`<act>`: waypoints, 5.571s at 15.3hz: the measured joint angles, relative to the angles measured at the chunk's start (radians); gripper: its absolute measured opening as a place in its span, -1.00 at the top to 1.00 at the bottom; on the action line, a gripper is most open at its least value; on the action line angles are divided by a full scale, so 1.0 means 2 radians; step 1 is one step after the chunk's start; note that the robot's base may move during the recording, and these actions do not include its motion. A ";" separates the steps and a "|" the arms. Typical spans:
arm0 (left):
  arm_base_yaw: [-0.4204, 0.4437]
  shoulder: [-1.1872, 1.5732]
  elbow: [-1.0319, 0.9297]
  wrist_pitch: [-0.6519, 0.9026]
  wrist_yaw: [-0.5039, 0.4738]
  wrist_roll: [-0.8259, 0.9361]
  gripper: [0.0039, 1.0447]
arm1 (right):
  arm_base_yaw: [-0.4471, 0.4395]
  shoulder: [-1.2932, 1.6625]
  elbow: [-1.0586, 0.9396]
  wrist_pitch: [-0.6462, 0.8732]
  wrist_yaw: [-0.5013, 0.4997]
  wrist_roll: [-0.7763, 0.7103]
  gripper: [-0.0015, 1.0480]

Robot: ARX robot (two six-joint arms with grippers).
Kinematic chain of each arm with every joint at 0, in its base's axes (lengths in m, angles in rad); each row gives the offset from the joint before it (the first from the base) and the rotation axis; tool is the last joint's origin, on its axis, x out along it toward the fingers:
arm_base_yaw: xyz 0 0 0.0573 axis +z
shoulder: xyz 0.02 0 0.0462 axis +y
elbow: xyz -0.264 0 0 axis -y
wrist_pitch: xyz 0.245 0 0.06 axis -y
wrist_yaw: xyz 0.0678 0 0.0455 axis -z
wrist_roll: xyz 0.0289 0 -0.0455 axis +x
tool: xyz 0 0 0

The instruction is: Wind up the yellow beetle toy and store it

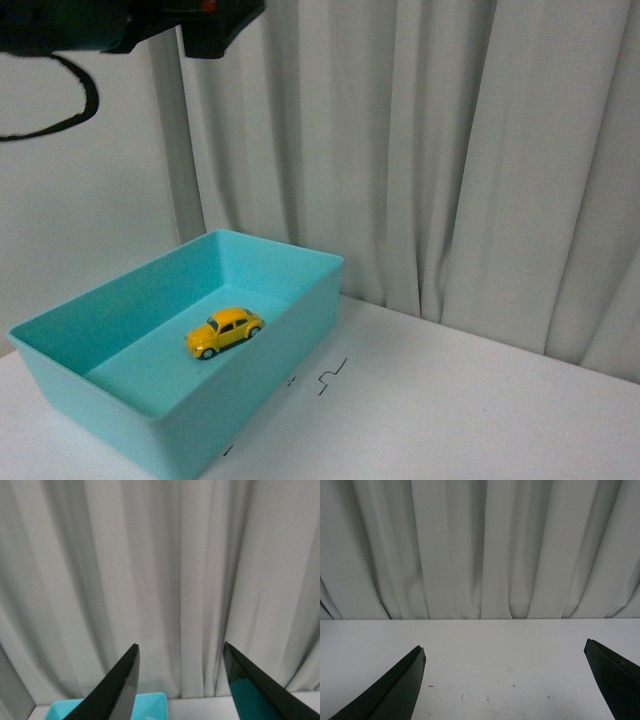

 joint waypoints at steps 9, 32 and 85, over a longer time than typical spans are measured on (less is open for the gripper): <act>-0.062 -0.111 -0.195 0.047 -0.069 -0.036 0.97 | 0.000 0.000 0.000 0.000 0.000 0.000 -0.87; -0.062 -0.416 -0.300 -0.148 -0.072 -0.036 0.97 | 0.000 0.000 0.000 0.000 0.000 0.000 -0.87; -0.062 -0.503 -0.299 -0.238 -0.072 -0.037 -0.88 | 0.000 0.000 0.000 0.000 0.000 0.000 -0.87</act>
